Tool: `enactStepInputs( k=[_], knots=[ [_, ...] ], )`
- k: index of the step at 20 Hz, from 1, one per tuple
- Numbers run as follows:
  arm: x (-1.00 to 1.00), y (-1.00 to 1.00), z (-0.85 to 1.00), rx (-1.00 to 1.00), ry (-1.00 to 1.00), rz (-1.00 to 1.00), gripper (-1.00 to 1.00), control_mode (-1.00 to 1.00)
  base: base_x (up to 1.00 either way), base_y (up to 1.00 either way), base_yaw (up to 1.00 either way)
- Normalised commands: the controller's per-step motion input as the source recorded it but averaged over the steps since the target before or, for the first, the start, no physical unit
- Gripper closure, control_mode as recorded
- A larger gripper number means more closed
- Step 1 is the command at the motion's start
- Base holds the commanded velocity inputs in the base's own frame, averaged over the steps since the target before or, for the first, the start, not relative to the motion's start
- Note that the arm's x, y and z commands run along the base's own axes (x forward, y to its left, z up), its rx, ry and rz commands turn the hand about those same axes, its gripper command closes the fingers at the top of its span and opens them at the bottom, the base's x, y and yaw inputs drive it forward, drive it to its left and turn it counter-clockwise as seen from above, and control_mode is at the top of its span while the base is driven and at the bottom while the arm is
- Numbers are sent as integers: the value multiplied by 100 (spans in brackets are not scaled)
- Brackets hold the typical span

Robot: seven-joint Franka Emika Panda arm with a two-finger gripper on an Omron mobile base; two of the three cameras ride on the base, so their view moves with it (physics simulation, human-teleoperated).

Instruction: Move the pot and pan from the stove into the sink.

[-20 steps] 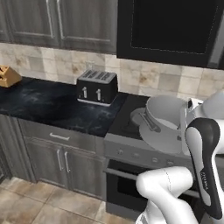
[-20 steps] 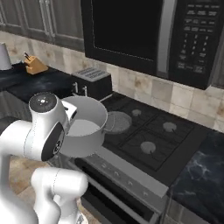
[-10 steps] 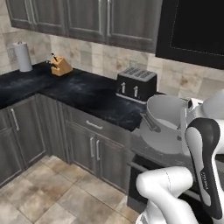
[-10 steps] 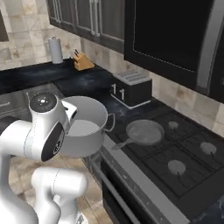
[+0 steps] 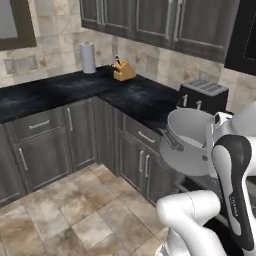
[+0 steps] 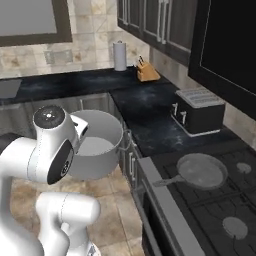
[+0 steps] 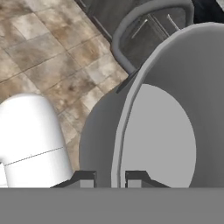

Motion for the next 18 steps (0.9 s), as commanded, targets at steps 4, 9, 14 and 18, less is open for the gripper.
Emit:
enactStepInputs(
  k=[4, 9, 14, 18],
  knots=[
    [0, 0, 0, 0, 0, 0, 100, 100, -3, 0, 48],
    [0, 0, 0, 0, 0, 0, 100, 100, 0, 0, 45],
    [0, 0, 0, 0, 0, 0, 100, 100, 0, -1, 43],
    [0, 0, 0, 0, 0, 0, 100, 100, 0, -3, 40]
  ],
)
